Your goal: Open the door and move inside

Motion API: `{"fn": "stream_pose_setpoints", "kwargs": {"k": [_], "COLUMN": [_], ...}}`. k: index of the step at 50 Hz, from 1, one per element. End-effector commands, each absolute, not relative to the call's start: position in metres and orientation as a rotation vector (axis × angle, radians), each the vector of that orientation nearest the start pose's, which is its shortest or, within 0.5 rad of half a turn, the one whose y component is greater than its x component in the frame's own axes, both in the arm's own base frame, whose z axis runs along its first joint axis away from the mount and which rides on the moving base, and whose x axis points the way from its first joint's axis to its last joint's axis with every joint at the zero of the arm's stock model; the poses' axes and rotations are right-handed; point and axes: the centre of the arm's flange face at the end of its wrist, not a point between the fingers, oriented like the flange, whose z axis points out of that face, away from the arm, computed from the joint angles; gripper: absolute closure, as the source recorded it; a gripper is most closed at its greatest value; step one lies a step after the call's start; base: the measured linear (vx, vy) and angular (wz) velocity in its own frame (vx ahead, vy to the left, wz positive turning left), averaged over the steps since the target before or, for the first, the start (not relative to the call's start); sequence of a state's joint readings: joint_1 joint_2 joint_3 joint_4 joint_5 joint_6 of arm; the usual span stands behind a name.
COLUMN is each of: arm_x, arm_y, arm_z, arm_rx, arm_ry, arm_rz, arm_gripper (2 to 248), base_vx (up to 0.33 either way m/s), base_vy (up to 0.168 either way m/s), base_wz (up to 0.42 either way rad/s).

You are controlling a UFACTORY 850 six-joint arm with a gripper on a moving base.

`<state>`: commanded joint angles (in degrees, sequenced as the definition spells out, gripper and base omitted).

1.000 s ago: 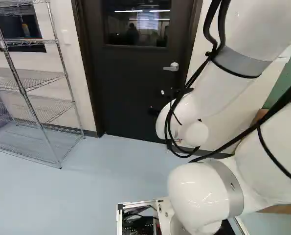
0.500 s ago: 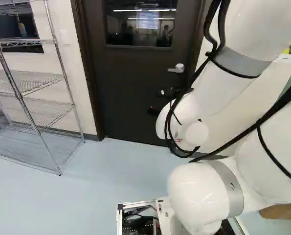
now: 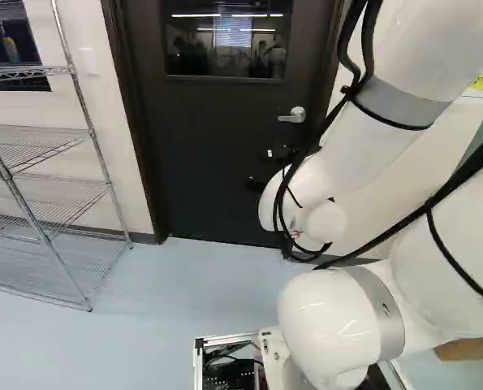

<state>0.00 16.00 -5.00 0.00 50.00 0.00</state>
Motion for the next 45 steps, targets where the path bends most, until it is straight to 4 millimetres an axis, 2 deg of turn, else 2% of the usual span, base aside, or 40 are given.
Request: {"fn": "stream_pose_setpoints", "kwargs": {"k": [45], "arm_x": [0.2703], "arm_y": [0.0], "arm_z": [0.3656], "arm_rx": [-2.558], "arm_ry": [0.0], "arm_rz": [-1.824], "arm_gripper": [3], "base_vx": [0.114], "base_vy": [0.046], "base_wz": [-0.199]}}
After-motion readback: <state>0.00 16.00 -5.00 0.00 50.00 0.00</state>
